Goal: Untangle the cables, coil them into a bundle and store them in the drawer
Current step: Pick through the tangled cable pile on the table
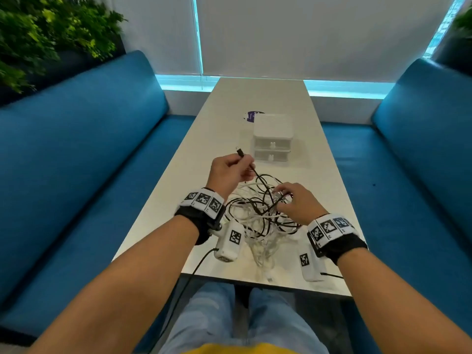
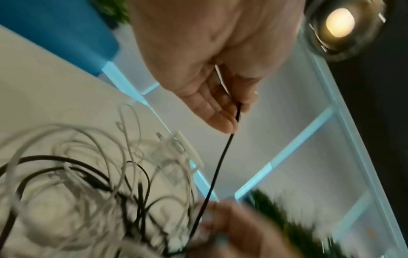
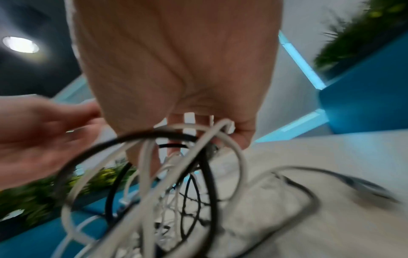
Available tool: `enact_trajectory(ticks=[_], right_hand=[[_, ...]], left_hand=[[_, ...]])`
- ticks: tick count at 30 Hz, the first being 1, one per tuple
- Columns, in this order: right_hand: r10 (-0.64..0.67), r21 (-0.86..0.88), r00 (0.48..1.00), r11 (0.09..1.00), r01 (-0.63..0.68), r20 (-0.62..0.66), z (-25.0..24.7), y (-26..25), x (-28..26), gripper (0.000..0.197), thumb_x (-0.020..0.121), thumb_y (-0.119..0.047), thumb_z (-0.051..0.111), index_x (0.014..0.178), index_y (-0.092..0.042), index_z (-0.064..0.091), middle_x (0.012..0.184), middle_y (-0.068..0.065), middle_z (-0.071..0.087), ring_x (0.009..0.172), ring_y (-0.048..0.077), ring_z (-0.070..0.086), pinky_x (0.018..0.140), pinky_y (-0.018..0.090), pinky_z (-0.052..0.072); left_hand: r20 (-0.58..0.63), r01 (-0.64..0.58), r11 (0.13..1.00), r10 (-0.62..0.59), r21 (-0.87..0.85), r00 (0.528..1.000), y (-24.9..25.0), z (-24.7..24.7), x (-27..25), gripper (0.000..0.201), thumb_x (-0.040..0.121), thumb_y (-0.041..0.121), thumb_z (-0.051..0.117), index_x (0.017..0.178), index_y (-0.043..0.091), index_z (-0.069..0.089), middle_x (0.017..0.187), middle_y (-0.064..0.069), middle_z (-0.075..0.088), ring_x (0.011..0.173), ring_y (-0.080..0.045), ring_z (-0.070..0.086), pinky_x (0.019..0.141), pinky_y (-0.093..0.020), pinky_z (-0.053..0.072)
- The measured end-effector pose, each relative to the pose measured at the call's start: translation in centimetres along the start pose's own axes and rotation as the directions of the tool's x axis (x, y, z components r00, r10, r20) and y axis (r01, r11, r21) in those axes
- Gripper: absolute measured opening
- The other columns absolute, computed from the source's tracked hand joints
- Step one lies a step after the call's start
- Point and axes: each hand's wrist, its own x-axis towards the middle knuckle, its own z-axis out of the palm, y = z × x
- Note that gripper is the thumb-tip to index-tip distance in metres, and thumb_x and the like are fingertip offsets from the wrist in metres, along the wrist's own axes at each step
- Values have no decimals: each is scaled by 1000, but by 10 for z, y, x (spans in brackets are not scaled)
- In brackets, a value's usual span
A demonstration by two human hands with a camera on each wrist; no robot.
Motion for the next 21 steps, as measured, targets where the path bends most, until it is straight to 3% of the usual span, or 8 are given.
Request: enact_trajectory(ticks=[4,8,10,13,16,18,21], right_hand=[[122,103,992,988,-119,-23,-5,26,-7,27,78,-18,77,100,-18,63,87,3,55,83,21,55,65,25,40],[219,79,966,974,-210,-135,-14,46,-16,17,82,-14,72,95,-18,61,90,4,63,80,22,58,58,23,41],[240,86,963,969,-230,-125,-21,50,-18,19,83,-16,73,98,-21,62,102,8,67,85,22,59,68,26,44],[178,-28,982,983,-180,-57,-36,37,-19,45,86,-18,68,129,-24,55,123,8,59,105,24,57,87,28,43],[62,-172,992,982,-80,-111,-48,2,-18,56,86,-21,61,138,-34,44,132,3,49,116,24,51,104,41,39],[-40,-90,995,995,32,-90,-45,-29,-18,49,86,-27,63,132,-34,49,118,-2,56,102,16,56,94,36,45],[-70,24,988,997,67,140,-20,-54,-10,27,87,-36,66,111,-28,60,83,-5,60,70,9,56,65,23,43]], left_hand=[[-97,12,989,-26,-145,995,11,-35,-1,14,93,9,60,82,4,67,78,-10,64,66,-18,60,73,-28,57],[-122,-16,980,-8,-200,992,20,-43,-7,14,95,9,58,84,3,65,77,-9,64,66,-18,61,75,-27,58],[-104,-16,982,-3,-189,995,23,-43,-9,14,95,9,58,83,3,65,79,-10,64,69,-19,62,76,-27,58],[-44,-10,987,3,-158,999,29,-40,-11,13,95,8,57,86,3,65,83,-13,64,74,-21,63,76,-28,58],[-9,-5,986,4,-168,1000,35,-36,-11,9,96,8,55,93,8,63,85,-14,65,76,-23,66,79,-31,58],[32,6,982,0,-187,999,39,-28,-11,10,97,9,53,94,8,63,87,-15,65,79,-24,66,80,-32,58],[93,-21,985,37,-170,995,48,-14,-13,17,99,14,51,89,7,62,87,-13,66,77,-22,66,78,-31,58]])
